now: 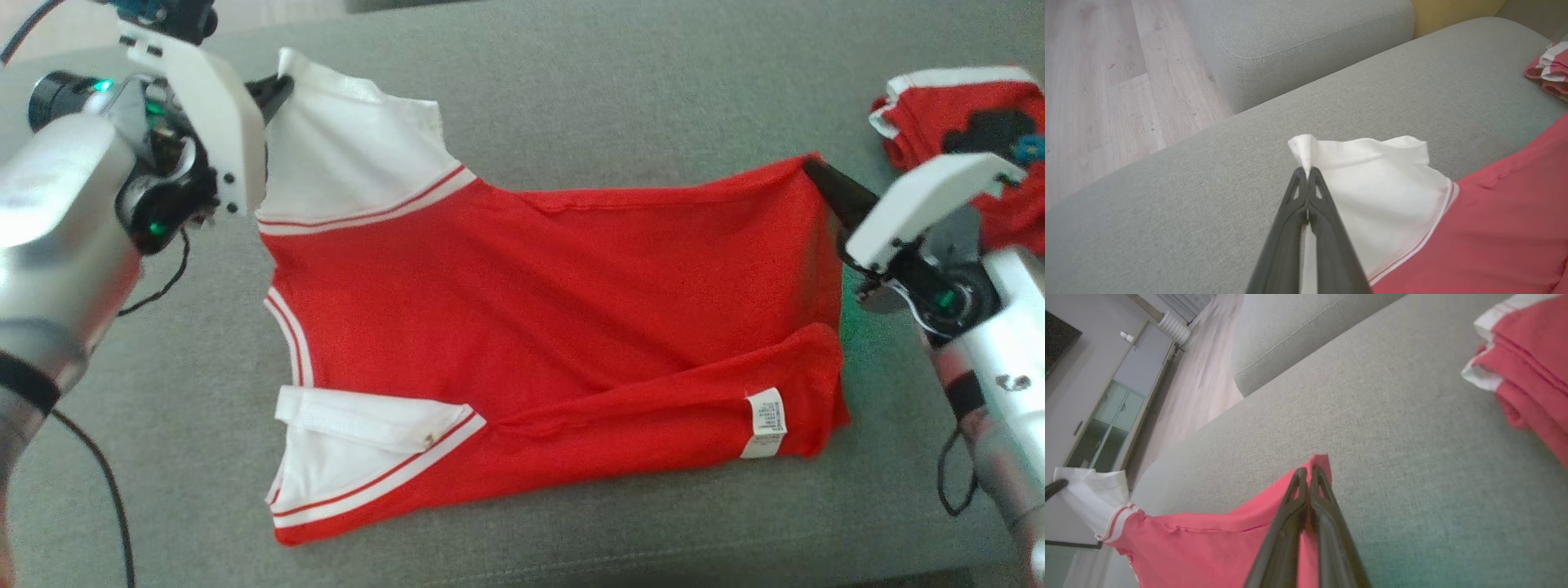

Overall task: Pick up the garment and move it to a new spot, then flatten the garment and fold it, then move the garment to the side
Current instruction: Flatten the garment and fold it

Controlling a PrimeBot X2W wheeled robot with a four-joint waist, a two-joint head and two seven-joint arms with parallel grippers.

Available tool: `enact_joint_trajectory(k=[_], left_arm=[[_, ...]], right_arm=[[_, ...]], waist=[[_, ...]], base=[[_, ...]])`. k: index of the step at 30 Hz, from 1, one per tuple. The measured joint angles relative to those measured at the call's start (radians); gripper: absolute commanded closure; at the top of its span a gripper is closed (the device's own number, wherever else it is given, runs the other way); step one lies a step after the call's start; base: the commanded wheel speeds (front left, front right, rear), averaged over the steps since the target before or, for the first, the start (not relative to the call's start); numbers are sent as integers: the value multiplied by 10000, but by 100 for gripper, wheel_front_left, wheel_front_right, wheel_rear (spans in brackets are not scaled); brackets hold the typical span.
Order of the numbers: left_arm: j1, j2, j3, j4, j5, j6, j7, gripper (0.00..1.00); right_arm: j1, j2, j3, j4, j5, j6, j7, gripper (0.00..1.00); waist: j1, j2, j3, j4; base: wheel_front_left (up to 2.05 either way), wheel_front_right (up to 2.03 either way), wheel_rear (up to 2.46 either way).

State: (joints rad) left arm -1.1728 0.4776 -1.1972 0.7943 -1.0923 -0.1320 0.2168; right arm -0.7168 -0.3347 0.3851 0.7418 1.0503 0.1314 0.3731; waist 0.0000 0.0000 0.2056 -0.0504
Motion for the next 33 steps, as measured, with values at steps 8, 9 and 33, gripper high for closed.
enact_joint_trajectory(k=[8, 9, 33], left_arm=[[468, 840, -637, -1419, -717, 0, 27, 100], [468, 840, -637, -1419, -717, 0, 27, 100], [2737, 3047, -1329, -5963, -2790, 2, 5045, 100]], right_arm=[[573, 13, -456, 876, 828, 0, 1325, 100], [573, 13, -456, 876, 828, 0, 1325, 100], [1133, -805, 77, 583, 719, 0, 2569, 100]], waist=[[0, 0, -450, 434], [0, 0, -450, 434], [0, 0, -1122, 815]], base=[[0, 0, 0], [0, 0, 0], [0, 0, 0]])
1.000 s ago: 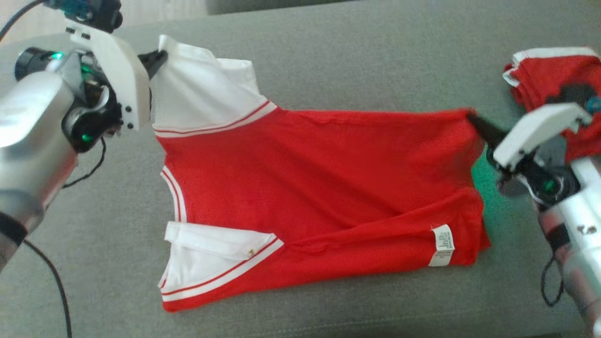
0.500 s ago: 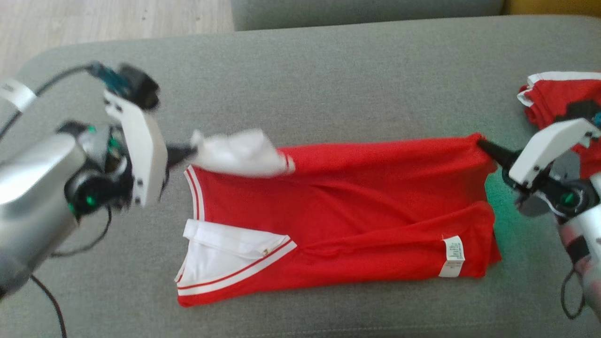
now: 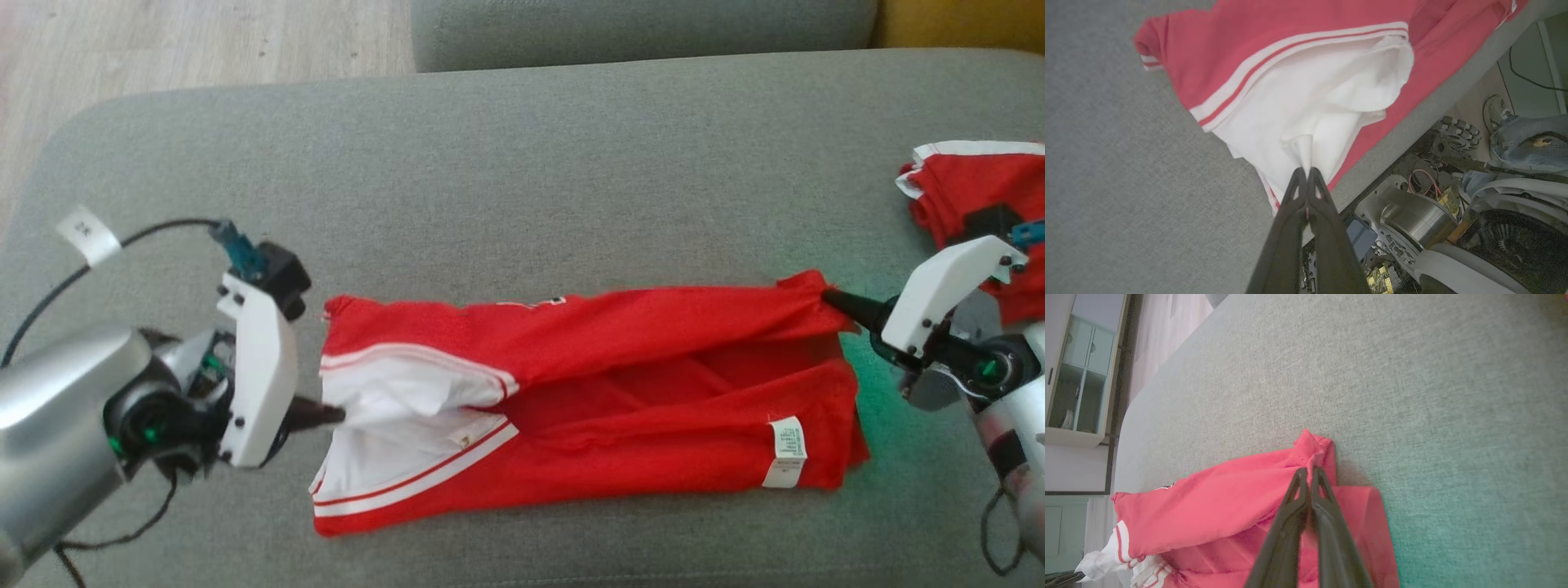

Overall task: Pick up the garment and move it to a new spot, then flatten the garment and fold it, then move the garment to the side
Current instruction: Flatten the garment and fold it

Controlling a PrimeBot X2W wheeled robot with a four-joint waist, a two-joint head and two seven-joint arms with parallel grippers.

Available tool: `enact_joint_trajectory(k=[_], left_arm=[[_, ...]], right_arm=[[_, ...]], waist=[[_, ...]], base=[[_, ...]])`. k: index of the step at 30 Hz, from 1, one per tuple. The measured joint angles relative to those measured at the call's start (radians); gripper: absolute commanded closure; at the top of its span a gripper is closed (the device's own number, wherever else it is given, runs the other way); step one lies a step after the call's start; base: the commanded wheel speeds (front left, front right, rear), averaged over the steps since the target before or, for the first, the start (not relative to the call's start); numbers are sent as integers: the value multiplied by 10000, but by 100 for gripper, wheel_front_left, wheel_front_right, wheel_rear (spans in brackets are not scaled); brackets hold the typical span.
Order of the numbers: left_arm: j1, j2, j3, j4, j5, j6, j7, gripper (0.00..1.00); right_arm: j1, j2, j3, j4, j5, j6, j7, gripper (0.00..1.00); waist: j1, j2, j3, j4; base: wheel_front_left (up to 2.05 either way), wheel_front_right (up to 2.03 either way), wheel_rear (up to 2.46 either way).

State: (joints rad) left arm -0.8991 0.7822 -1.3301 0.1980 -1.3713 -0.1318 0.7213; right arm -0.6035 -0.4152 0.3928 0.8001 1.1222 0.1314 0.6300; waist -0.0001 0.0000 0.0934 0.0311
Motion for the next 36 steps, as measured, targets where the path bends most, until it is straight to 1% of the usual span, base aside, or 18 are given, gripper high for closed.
enact_joint_trajectory(k=[5, 9, 10, 11, 12, 13, 16, 19, 23, 24, 25, 27, 28, 30, 32, 35, 36], left_arm=[[513, -2, -4, 19, 35, 0, 73, 100], [1005, -138, -4, 295, 194, 2, -19, 100], [1106, -209, -4, 362, 259, 2, -36, 59], [1200, -290, -6, 428, 337, 2, -148, 26], [1267, -370, -4, 520, 401, 2, -222, 0], [1323, -433, -4, 591, 445, 2, -270, 0], [1385, -529, -8, 688, 518, 2, -558, 0], [1373, -539, 27, 686, 732, 2, -1206, 0], [1335, -451, 543, 648, 1097, 6, -2778, 0], [1303, -405, 717, 654, 1283, 98, -3292, 0], [1278, -362, 917, 658, 1452, 286, -3804, 0], [1262, -322, 1352, 646, 1676, 871, -4809, 0], [1280, -322, 1570, 617, 1751, 1269, -5335, 0], [1367, -332, 1987, 479, 1912, 2105, -6410, 0], [1579, -339, 2368, 232, 2111, 2926, -7488, 0], [2350, -447, 3126, -203, 2111, 4102, -9194, 0], [2707, -493, 3405, -382, 2115, 4454, -9490, 0]], right_arm=[[131, -40, 217, -29, 0, 0, 481, 100], [527, -23, 360, -69, 0, 0, 663, 100], [633, -15, 405, -73, 0, 0, 754, 87], [709, 6, 439, -69, 0, 0, 815, 63], [779, 35, 458, -96, 0, 0, 834, 7], [835, 50, 477, -140, 0, 0, 830, 0], [866, 58, 477, -326, 0, 0, 616, 0], [876, 12, 378, -800, -2, 0, 10, 0], [1186, -207, -52, -1718, -44, 0, -1294, 0], [1306, -265, -157, -1979, -104, 0, -1730, 0], [1428, -332, -251, -2245, -207, 0, -2196, 0], [1650, -382, -512, -2748, -470, 0, -3172, 0], [1741, -408, -575, -2976, -663, 0, -3603, 0], [1976, -343, -1026, -3308, -1106, 0, -4707, 0], [2269, -280, -1402, -3682, -1515, 0, -5497, 0], [2828, 58, -1820, -4301, -2458, 0, -6596, 0], [3048, 217, -1948, -4497, -2807, 0, -6870, 0]], waist=[[0, 0, -38, -62], [0, 0, -79, -116], [0, 0, -94, -126], [0, 0, -115, -136], [0, 0, -140, -145], [0, 0, -173, -155], [0, 0, -301, -185], [0, 0, -491, -209], [0, 0, -749, -220], [0, 0, -805, -222], [0, 0, -864, -224], [0, 0, -969, -223], [0, 0, -1006, -219], [0, 0, -1061, -198], [0, 0, -1089, -171], [0, 0, -1117, -161], [0, 0, -1117, -167]], base=[[0, 0, 0], [0, 0, 0], [0, 0, 0], [0, 0, 0], [0, 0, 0], [0, 0, 0], [0, 0, 0], [0, 0, 0], [0, 0, 0], [0, 0, 0], [0, 0, 0], [0, 0, 0], [0, 0, 0], [0, 0, 0], [0, 0, 0], [0, 0, 0], [0, 0, 0]])
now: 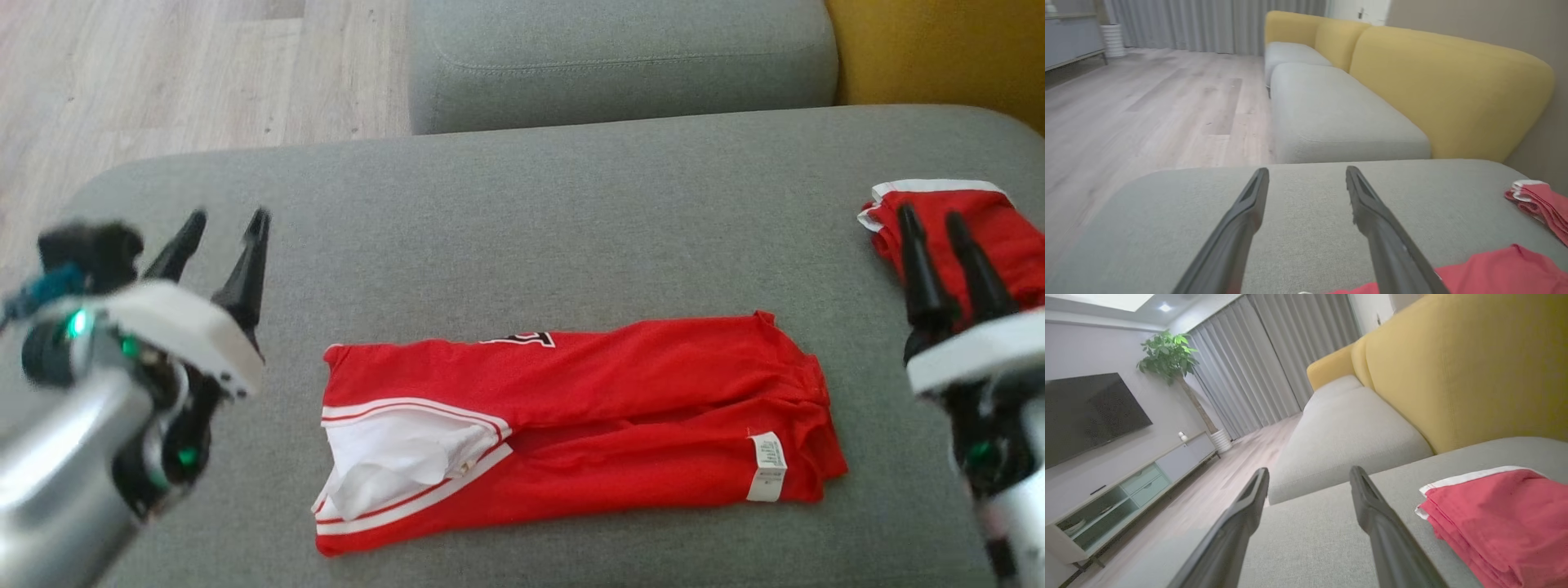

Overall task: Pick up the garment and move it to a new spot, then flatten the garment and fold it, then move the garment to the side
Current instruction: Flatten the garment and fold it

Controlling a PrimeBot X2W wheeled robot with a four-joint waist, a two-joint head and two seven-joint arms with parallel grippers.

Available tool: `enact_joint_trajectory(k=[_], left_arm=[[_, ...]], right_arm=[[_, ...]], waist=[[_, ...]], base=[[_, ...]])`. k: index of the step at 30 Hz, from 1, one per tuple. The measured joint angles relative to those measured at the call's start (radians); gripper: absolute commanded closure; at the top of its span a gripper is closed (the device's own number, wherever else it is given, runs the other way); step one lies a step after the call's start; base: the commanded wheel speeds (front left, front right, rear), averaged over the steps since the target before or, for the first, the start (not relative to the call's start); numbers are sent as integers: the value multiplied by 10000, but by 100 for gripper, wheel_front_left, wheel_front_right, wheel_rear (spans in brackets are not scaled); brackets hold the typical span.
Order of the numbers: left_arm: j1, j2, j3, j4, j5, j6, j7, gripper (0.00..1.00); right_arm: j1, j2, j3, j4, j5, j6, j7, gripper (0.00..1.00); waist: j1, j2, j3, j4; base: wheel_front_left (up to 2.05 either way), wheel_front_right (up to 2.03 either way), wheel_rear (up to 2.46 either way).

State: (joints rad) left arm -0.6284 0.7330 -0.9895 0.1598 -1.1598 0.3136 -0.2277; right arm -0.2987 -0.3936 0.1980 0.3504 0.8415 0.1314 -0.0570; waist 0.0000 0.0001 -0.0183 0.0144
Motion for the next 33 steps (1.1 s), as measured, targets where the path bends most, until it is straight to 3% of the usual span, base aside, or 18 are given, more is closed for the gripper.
enact_joint_trajectory(k=[3, 5, 6, 8, 13, 17, 18, 25, 33], left_arm=[[1245, -247, 1049, -571, 407, 947, -211, 0], [2163, -662, 2280, -1116, 1505, 1436, -217, 0], [3105, -1204, 3285, -1538, 2491, 1632, -219, 0], [4116, -1789, 3954, -1847, 3430, 1674, -219, 0], [5941, -2963, 4934, -2017, 4784, 1170, -217, 0], [6035, -3413, 5444, -1850, 5356, 508, -219, 0], [6035, -3413, 5444, -1850, 5356, 508, -219, 0], [6029, -3977, 5845, -1315, 5800, -303, -219, 0], [5982, -4389, 5933, -696, 6132, -777, -219, 0]], right_arm=[[735, 422, -362, -420, -965, 0, -644, 0], [1320, 704, -560, -500, -1425, 0, -823, 0], [1914, 959, -685, -483, -1893, 0, -899, 0], [2405, 1235, -857, -449, -2115, 0, -926, 0], [2903, 1478, -1131, -405, -2765, 0, -811, 0], [2874, 1657, -1193, -345, -2982, 0, -447, 0], [2874, 1657, -1193, -345, -2982, 0, -447, 0], [1964, 1716, -1302, 1055, -3150, 0, 1377, 0], [570, 2169, -1848, 3651, -3275, 0, 3946, 0]], waist=[[0, 0, 6, -12], [0, 0, 44, 3], [0, 0, 73, 19], [0, 0, 91, 27], [0, 0, 134, 94], [0, 0, 147, 141], [0, 0, 147, 141], [0, 0, 187, 154], [0, 0, 219, 475]], base=[[0, 0, 0], [0, 0, 0], [0, 0, 0], [0, 0, 0], [0, 0, 0], [0, 0, 0], [0, 0, 0], [0, 0, 0], [0, 0, 0]])
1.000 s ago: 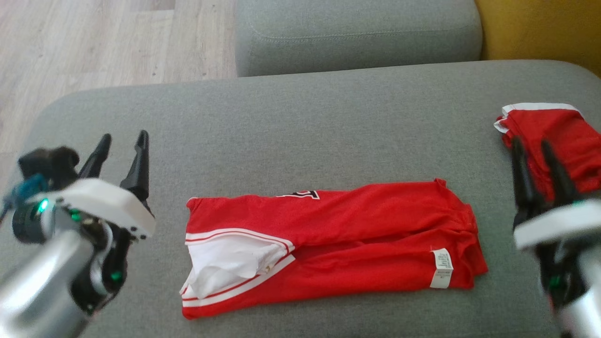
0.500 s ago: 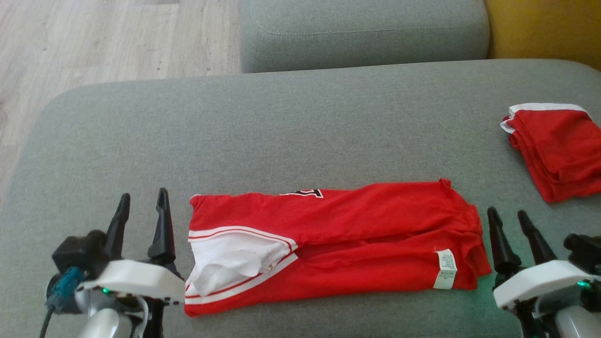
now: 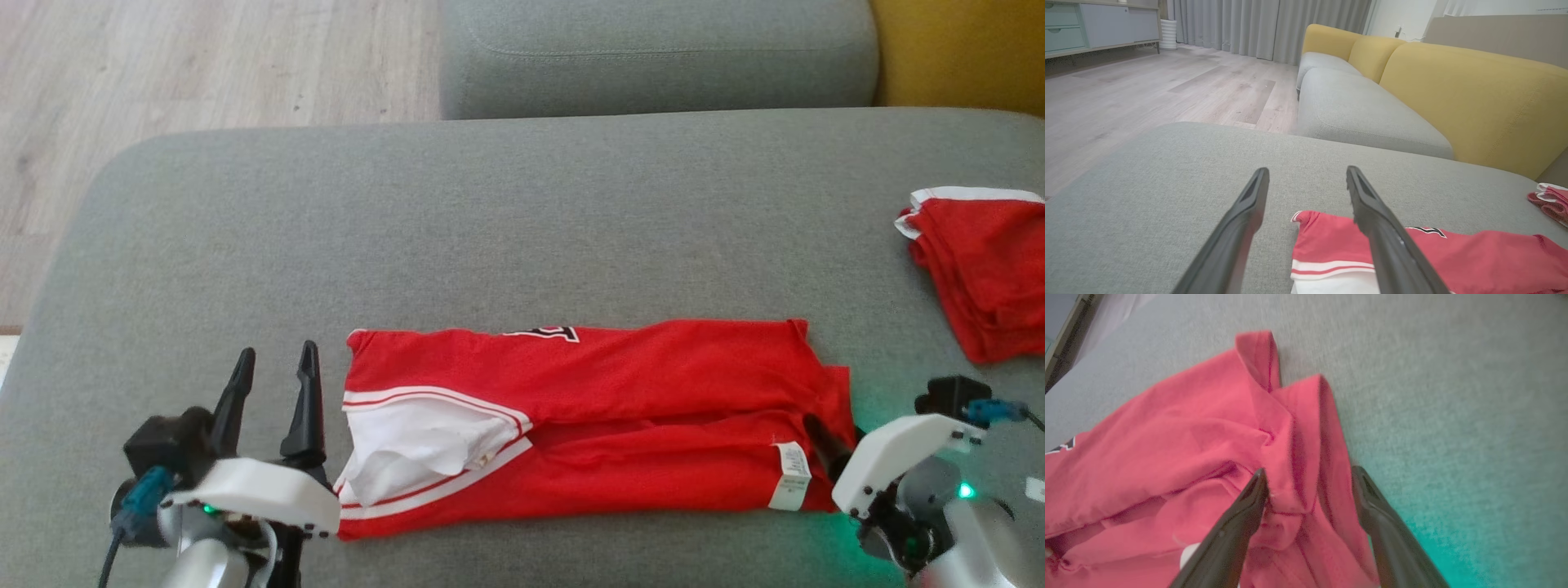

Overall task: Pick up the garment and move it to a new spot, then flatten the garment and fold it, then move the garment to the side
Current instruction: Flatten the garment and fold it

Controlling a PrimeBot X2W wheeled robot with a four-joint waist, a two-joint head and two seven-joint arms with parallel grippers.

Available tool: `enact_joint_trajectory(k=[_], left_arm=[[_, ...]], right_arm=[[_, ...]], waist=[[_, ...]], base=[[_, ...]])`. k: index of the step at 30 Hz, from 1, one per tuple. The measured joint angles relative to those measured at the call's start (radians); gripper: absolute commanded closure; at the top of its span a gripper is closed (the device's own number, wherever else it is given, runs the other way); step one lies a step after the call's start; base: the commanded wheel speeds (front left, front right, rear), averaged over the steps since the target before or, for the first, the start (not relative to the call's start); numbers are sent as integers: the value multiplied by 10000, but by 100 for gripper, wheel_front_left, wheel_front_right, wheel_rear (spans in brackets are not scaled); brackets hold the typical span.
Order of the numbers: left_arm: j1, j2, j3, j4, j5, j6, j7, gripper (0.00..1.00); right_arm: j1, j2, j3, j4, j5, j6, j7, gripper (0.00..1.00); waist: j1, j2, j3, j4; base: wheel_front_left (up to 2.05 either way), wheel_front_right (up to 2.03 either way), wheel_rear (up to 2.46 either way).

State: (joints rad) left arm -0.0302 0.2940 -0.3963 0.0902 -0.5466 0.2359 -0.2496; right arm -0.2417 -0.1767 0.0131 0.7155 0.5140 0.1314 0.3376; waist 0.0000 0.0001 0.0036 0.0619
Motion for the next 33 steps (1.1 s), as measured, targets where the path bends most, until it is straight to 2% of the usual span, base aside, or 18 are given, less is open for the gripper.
enact_joint_trajectory(k=[8, 12, 13, 14, 16, 17, 18, 22, 28, 33], left_arm=[[-22, -188, 257, 337, 142, -263, 0, 0], [-48, -270, 295, 428, 196, -351, 0, 0], [-67, -288, 314, 441, 253, -353, 0, 0], [-93, -313, 334, 464, 297, -387, 0, 0], [-171, -374, 391, 493, 351, -424, 0, 0], [-178, -410, 430, 495, 351, -426, 0, 0], [-175, -428, 445, 516, 351, -428, 0, 0], [-170, -456, 485, 617, 426, -441, 0, 0], [-142, -485, 539, 642, 439, -479, 0, 0], [-94, -495, 564, 652, 439, -481, 0, 0]], right_arm=[[-1013, 178, -989, 1530, -311, 4, 1076, 0], [-1535, 222, -1091, 1981, -198, 0, 2086, 0], [-1634, 217, -1089, 2040, -130, 0, 2280, 5], [-1697, 217, -1091, 2073, -35, 0, 2445, 19], [-1805, 219, -1049, 2151, 127, 0, 2713, 55], [-1808, 236, -1007, 2173, 144, 0, 2715, 80], [-1808, 272, -978, 2199, 144, 0, 2715, 100], [-1829, 456, -857, 2207, 364, 0, 2656, 100], [-1600, 497, -723, 1755, 909, 0, 1981, 100], [-1355, 136, -767, 1214, 1267, 0, 1632, 100]], waist=[[0, 0, 111, 305], [-1, 0, 167, 421], [0, 0, 177, 448], [0, 0, 178, 467], [0, 0, 177, 505], [0, 0, 172, 521], [0, 0, 162, 537], [0, 0, 101, 574], [0, 0, -1, 449], [1, 0, -103, 234]], base=[[0, 0, 0], [0, 0, 0], [0, 0, 0], [0, 0, 0], [0, 0, 0], [0, 0, 0], [0, 0, 0], [0, 0, 0], [0, 0, 0], [0, 0, 0]])
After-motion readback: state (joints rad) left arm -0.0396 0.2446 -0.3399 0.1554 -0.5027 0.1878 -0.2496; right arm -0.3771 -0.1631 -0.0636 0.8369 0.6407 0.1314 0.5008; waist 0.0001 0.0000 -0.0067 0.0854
